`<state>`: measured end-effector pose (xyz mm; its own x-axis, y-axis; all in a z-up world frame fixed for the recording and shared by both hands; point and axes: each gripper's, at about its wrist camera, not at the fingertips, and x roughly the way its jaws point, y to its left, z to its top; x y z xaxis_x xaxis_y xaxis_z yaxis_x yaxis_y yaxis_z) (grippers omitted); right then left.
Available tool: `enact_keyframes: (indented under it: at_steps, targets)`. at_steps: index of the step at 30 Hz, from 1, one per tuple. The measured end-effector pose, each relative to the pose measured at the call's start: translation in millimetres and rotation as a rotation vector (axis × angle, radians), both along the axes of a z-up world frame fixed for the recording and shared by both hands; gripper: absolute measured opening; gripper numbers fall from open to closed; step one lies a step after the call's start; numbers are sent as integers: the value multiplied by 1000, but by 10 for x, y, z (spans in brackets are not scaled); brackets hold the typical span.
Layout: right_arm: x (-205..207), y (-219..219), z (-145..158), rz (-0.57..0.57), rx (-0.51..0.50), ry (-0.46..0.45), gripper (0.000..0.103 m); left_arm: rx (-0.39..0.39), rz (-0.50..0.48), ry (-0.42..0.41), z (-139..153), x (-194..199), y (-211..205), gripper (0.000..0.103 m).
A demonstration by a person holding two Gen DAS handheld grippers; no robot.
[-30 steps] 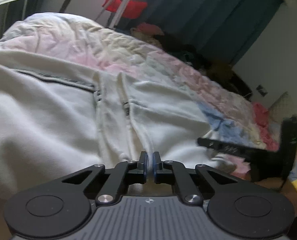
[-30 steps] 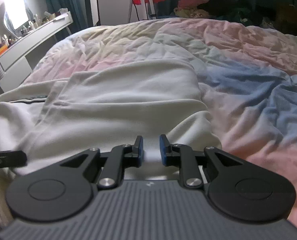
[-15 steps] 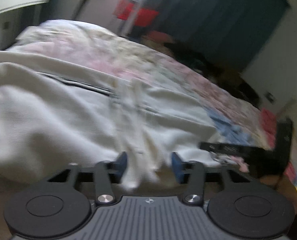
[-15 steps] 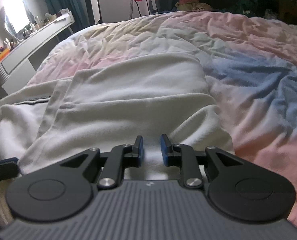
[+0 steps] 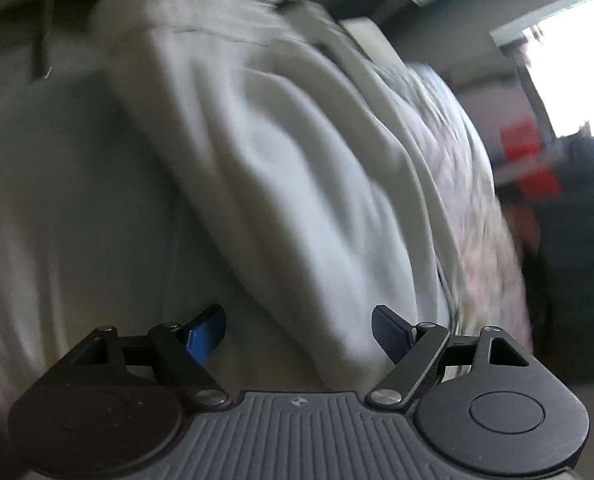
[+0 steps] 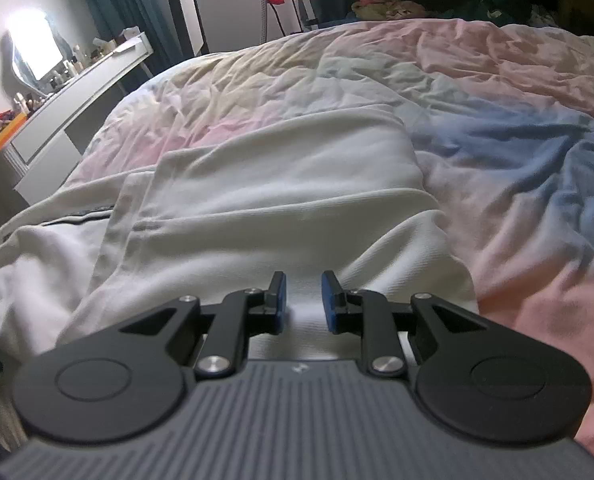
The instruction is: Fold clothes
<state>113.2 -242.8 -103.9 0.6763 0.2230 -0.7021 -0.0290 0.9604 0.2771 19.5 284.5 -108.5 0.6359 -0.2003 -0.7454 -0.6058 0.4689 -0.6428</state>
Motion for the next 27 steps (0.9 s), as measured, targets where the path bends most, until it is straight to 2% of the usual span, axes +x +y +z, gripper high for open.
enact_keyframes:
  at_steps: [2,3,8,11,12,13,17,20,22,24,27]
  targets:
    - [-5,3,-5,2,-4,2,23,-84,84,-29,-114,9,143,81]
    - [-11,9,-9,3,-9,3,23,-91,108,-50,-127,32,188,81]
    - [-28,46,-3,9,-35,-3,23,39,161,-133,18,178,281,77]
    - [-24,37,-5,2,-37,-8,23,47,205,-146,-10,255,370,76]
    - [-26,29,-5,-2,-34,-11,22,57,222,-143,-23,276,397,71]
    - [-35,10,0,-12,-25,-19,23,83,244,-125,-40,291,398,64]
    - [-63,-92,27,-46,32,-35,23,165,284,-114,-54,391,377,64]
    - [-48,-100,-11,-34,45,-15,23,245,296,-109,-13,487,308,56]
    - [-33,-54,-80,-11,17,7,23,324,282,-106,42,548,233,43]
    - [-39,-10,-117,-6,-3,5,23,416,246,-103,138,593,130,37]
    - [-30,-88,-136,-32,47,16,20,521,210,-99,262,626,-22,29]
